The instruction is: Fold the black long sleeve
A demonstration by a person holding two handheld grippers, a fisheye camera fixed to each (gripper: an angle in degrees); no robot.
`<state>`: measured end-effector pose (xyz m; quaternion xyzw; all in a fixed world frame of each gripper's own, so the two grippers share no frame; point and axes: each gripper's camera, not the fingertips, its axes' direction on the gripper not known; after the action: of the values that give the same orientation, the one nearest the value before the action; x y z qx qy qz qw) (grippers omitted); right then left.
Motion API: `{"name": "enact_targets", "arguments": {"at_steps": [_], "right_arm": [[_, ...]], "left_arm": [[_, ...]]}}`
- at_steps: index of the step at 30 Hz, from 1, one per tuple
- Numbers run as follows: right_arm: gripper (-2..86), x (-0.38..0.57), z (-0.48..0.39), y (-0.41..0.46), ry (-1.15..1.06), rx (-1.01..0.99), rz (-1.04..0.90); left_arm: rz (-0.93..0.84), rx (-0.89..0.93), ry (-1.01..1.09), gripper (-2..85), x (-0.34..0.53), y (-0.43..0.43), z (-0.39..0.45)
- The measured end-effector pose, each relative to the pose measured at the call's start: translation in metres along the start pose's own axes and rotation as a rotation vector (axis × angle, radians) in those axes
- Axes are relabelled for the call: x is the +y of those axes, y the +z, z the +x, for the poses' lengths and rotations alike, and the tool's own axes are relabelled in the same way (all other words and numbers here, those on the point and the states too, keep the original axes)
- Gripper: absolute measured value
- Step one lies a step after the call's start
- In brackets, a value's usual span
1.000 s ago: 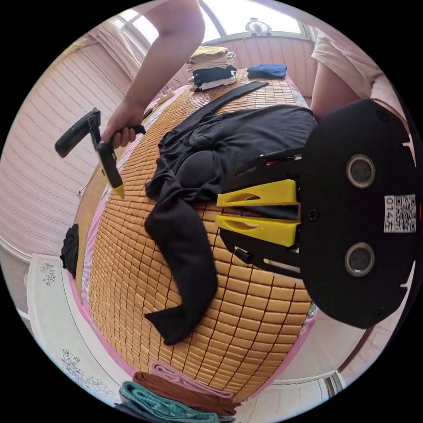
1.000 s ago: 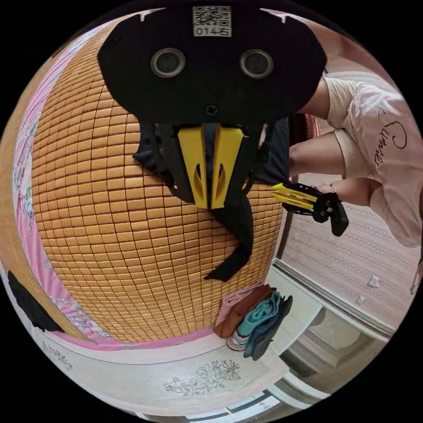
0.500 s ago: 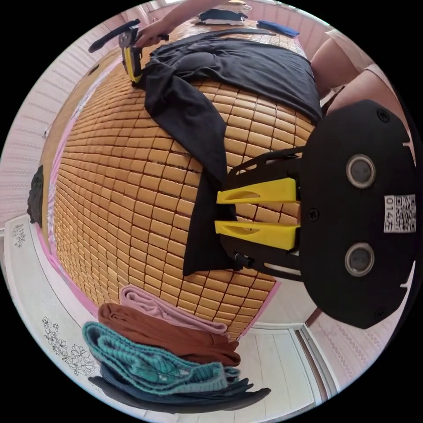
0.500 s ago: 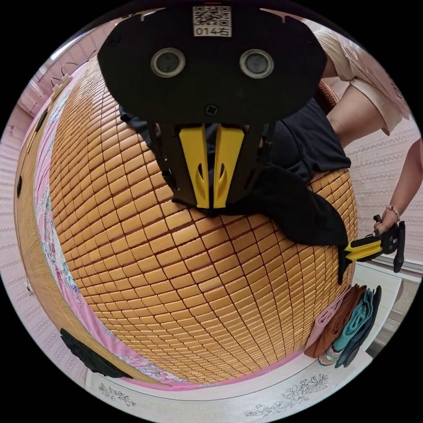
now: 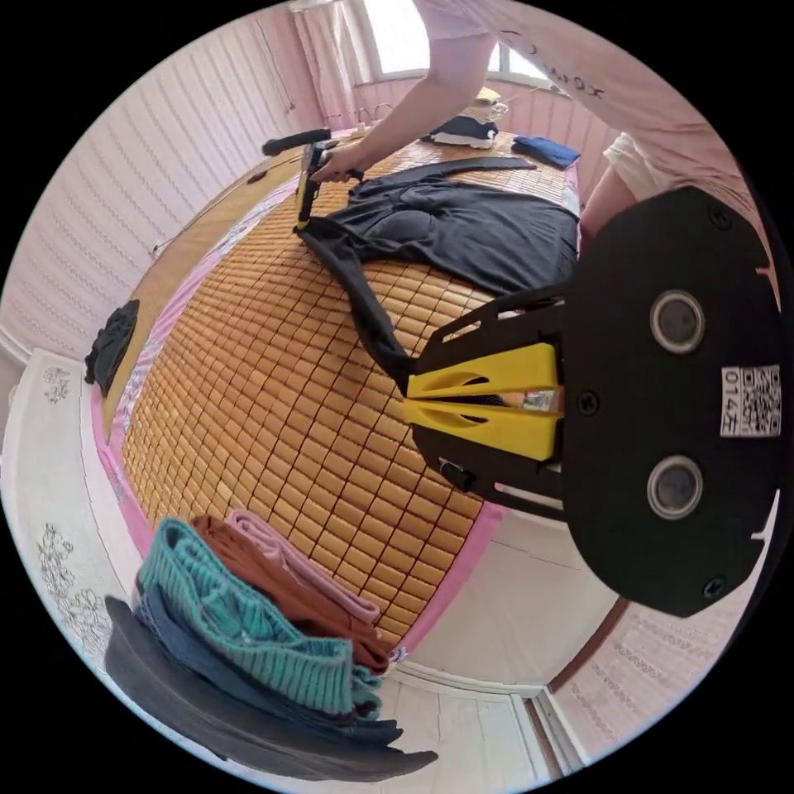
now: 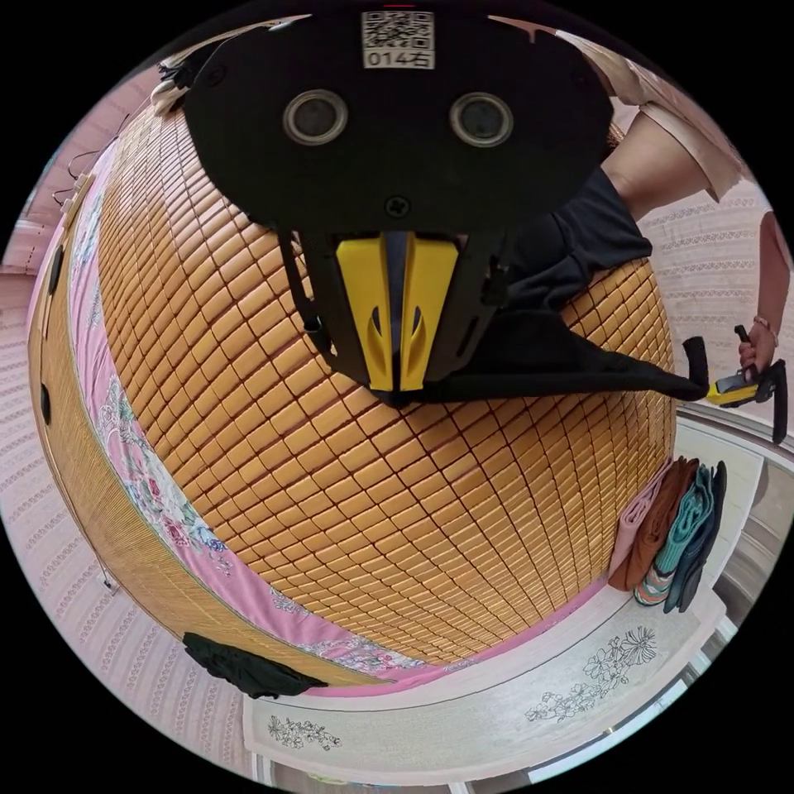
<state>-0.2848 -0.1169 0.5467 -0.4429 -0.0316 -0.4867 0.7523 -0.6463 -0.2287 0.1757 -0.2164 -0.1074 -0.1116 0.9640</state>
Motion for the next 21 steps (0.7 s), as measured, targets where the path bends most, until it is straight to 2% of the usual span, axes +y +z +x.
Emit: {"name": "enact_targets", "arguments": {"at_steps": [3, 5, 7, 10, 12, 14, 16, 19, 21], "right_arm": [[-0.6, -0.012, -0.009, 0.008, 0.001, 0.051, -0.022], [-0.5, -0.02, -0.015, 0.017, 0.009, 0.059, -0.058], [-0.5, -0.023, -0.019, 0.021, 0.008, 0.064, -0.068], [-0.5, -0.027, -0.027, 0.025, 0.0, 0.078, -0.076], [-0.5, -0.028, -0.031, 0.025, -0.002, 0.082, -0.078], [-0.5, -0.029, -0.035, 0.026, -0.006, 0.084, -0.084], [-0.5, -0.031, -0.038, 0.027, -0.01, 0.085, -0.085], [-0.5, -0.032, -0.042, 0.026, -0.017, 0.086, -0.084], [-0.5, -0.032, -0.044, 0.024, -0.026, 0.085, -0.081]], "left_arm": [[0.06, 0.016, -0.124, 1.2, -0.011, 0.002, -0.033], [0.07, 0.005, -0.125, 2.6, -0.008, -0.001, -0.036], [0.065, -0.031, -0.063, 3.4, -0.004, -0.002, -0.03], [0.023, -0.176, 0.088, 5.3, -0.002, 0.008, -0.013], [-0.041, -0.304, 0.212, 7.4, -0.009, 0.026, -0.004], [-0.104, -0.338, 0.283, 8.1, -0.015, 0.042, -0.001], [-0.205, -0.401, 0.274, 7.3, -0.022, 0.06, -0.004], [-0.228, -0.322, 0.252, 0.8, -0.025, 0.058, -0.014], [-0.254, -0.114, 0.314, 0.0, -0.018, 0.036, -0.016]]}}
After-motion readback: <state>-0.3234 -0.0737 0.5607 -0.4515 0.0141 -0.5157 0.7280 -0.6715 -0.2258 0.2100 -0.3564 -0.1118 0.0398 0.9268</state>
